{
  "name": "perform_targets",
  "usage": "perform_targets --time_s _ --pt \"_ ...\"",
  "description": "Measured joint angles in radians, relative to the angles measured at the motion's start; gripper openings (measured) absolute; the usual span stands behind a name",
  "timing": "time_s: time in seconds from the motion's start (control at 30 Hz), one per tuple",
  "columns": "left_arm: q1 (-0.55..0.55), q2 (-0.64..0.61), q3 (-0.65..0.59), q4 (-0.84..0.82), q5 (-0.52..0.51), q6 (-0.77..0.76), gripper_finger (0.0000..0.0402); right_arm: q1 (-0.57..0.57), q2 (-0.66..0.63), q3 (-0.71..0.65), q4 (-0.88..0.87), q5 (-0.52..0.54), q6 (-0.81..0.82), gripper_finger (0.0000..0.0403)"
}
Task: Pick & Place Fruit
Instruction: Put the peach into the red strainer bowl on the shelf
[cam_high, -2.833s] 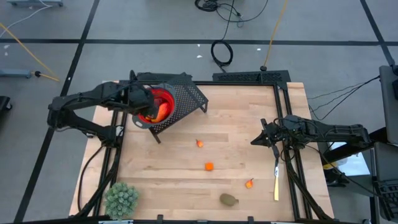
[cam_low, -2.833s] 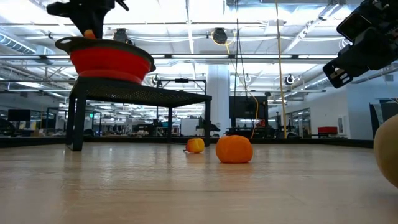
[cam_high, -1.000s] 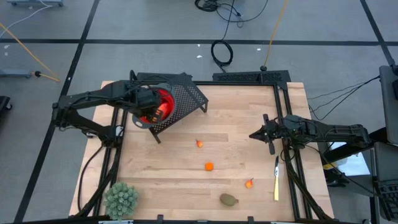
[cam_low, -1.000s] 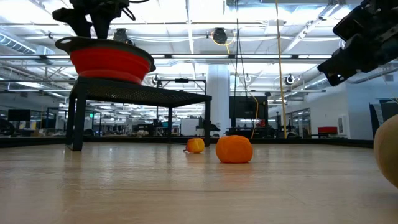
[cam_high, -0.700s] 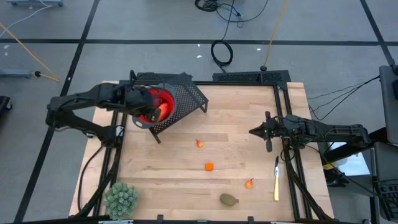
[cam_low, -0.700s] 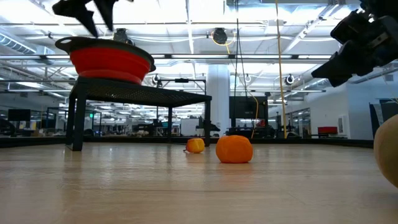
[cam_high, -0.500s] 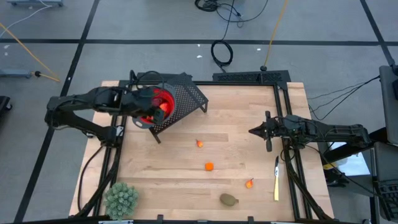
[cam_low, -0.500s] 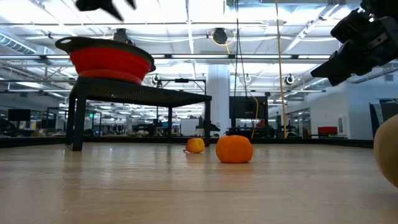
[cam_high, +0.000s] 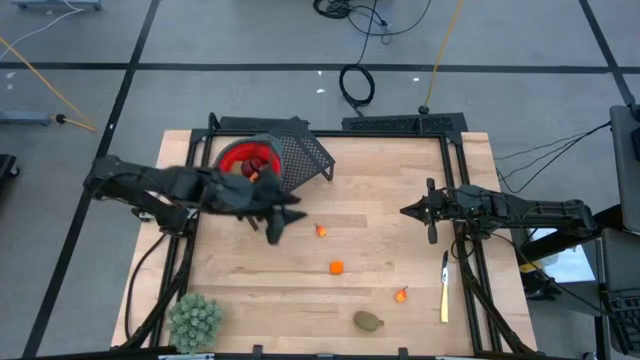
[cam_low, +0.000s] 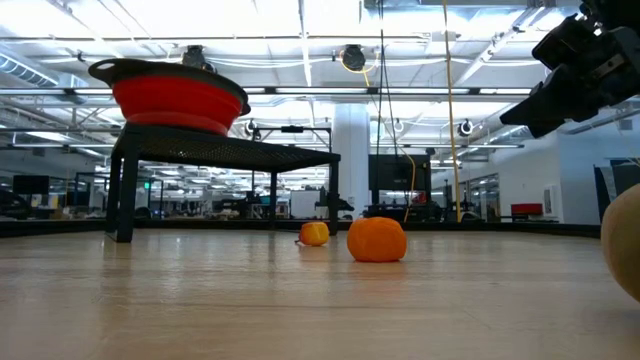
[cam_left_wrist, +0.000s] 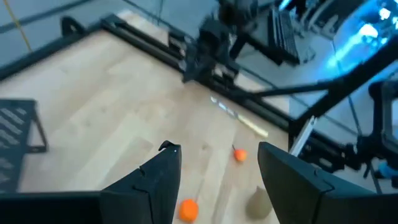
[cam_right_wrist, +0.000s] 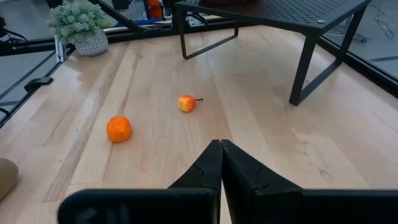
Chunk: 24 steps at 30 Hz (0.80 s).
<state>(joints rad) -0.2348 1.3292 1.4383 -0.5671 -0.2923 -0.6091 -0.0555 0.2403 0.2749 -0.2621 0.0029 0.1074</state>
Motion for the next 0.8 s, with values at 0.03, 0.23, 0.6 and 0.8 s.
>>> perform_targets --time_s 0.03,0.23,0.6,0.8 --pt "-0.011 0.018 0.0 0.003 -0.004 -0.008 0.0211 0.0 0.0 0.0 0.0 0.0 0.0 0.0" --pt "-0.054 0.115 0.0 0.02 -0.032 -0.181 0.0211 0.0 0.0 0.0 -0.003 -0.003 0.0 0.0" --pt "-0.125 0.246 0.0 0.02 -0.026 -0.533 0.0211 0.0 0.0 0.0 -0.004 -0.003 0.0 0.0" --pt "-0.147 0.332 0.0 0.018 -0.026 -0.763 0.0211 0.0 0.0 0.0 -0.005 -0.003 0.0 0.0"
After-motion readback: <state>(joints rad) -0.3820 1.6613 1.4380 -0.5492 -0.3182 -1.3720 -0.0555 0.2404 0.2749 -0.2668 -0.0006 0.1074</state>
